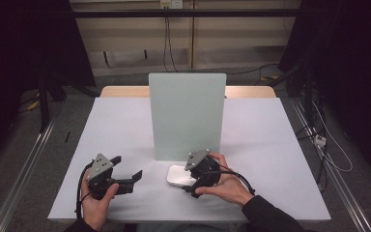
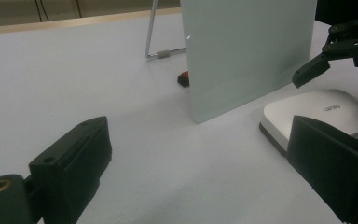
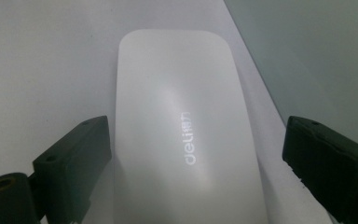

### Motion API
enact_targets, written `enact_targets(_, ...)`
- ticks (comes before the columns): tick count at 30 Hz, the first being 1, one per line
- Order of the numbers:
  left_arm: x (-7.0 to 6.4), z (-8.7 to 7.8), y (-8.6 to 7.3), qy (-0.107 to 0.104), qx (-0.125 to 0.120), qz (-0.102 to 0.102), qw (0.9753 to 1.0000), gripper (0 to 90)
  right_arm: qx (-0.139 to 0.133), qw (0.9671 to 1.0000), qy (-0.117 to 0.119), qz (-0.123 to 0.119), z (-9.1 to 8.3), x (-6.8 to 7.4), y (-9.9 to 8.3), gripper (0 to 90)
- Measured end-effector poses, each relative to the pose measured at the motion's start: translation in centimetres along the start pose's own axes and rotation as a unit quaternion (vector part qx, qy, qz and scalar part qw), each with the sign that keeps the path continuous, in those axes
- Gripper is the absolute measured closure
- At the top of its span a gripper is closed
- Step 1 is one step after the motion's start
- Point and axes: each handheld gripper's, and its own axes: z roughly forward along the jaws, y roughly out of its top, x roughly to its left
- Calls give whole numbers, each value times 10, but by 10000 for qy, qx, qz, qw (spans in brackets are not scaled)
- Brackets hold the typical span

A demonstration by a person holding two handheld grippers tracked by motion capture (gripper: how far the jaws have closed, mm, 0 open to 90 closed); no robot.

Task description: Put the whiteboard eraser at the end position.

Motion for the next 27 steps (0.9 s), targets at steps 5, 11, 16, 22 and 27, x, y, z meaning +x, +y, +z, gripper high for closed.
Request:
enact_targets(5,0,0,0,-12,-3,4,10000,63,-187,9997,-24,183,-6,0,-1,89)
enact_targets(11,0,0,0,6,7,2,10000,63,-441,9978,-37,500,-13,-3,-3,89)
enact_targets(16,1,0,0,33,5,-32,10000,62,-576,9951,-241,773,-18,-5,-6,87)
enact_targets(22,1,0,0,41,6,-44,10000,61,-709,9912,-432,1035,-24,-6,-10,79)
enact_targets(27,1,0,0,40,16,-43,10000,62,-863,9852,-681,1314,-32,-10,-18,68)
